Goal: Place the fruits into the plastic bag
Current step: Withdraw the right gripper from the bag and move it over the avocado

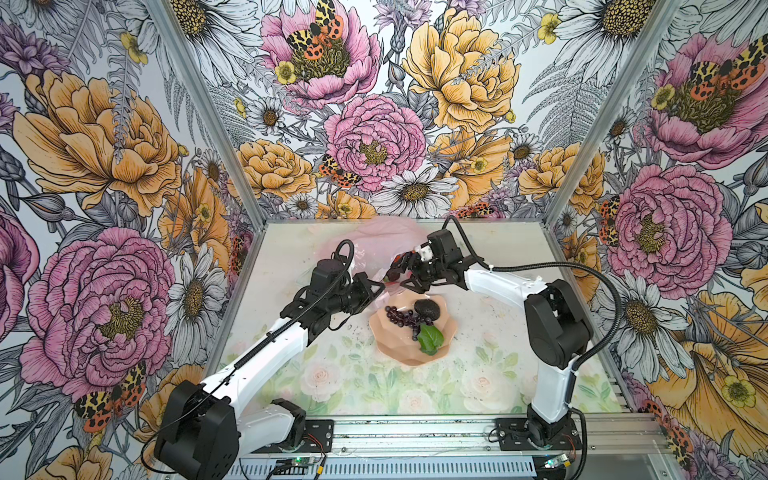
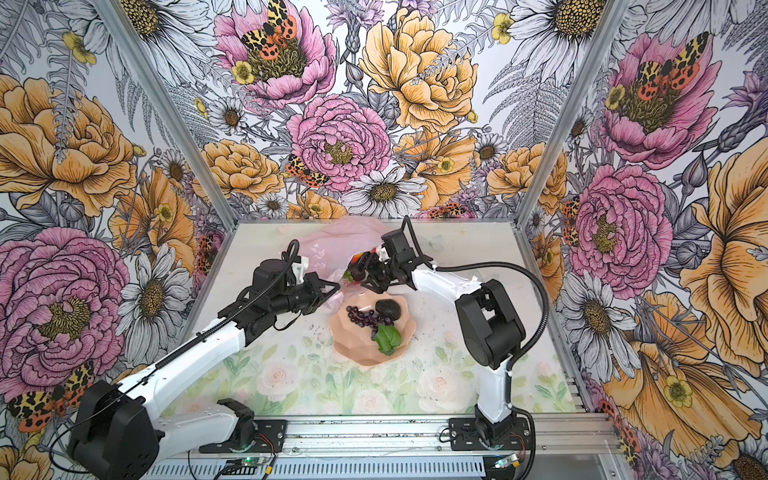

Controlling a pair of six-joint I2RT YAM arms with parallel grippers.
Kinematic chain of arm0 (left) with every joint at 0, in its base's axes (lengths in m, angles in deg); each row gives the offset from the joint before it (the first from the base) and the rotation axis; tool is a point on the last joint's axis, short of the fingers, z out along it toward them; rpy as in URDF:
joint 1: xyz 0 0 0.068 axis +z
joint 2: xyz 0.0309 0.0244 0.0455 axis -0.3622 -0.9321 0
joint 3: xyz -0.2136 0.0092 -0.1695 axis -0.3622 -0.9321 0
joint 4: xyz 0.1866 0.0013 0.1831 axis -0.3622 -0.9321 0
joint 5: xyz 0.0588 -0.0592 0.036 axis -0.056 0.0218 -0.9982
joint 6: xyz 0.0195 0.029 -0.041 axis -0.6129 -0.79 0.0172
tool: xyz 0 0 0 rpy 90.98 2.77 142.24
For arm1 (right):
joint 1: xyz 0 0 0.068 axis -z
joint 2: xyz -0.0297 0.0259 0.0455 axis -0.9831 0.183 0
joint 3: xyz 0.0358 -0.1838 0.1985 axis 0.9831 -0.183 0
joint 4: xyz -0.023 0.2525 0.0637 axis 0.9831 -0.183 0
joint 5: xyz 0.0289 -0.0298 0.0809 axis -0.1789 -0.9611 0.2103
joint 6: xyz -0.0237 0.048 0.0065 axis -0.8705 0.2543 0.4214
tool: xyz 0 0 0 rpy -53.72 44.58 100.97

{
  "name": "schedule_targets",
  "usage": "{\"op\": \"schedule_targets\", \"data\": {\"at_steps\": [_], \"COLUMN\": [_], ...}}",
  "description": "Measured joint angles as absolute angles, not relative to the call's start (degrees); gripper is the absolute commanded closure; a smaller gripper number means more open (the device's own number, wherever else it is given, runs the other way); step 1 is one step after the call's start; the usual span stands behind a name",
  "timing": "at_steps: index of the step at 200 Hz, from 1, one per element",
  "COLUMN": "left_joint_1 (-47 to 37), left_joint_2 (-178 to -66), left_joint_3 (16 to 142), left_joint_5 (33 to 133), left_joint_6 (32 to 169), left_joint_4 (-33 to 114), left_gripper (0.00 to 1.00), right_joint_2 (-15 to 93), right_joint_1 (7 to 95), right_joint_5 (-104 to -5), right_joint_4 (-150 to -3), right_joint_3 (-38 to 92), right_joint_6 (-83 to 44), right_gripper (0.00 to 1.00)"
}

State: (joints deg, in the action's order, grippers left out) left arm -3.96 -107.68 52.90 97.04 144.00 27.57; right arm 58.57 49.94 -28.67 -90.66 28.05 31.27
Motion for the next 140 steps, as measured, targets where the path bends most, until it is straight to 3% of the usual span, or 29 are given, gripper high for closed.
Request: {"op": "schedule_targets", "data": {"at_steps": [84,140], "left_joint_1": [-3.87,-4.28], "left_joint_2": [-107.68,-107.68], "left_joint_3": [52.90,52.90], "left_joint_5": [97.00,96.95], "left_joint_6": [144.02,144.02], "left_joint_4": [27.77,27.77], "left_gripper": [1.00,1.00], "right_joint_2": [45.43,44.08], "right_joint_1": [50.31,50.31], "right_joint_5": [-34.53,-41.68], "right_joint_4": [-109.02,-122.15], "right_joint_3": [22.00,22.48], "right_joint_6": [15.57,4.25], "right_gripper": [0.27,0.26]}}
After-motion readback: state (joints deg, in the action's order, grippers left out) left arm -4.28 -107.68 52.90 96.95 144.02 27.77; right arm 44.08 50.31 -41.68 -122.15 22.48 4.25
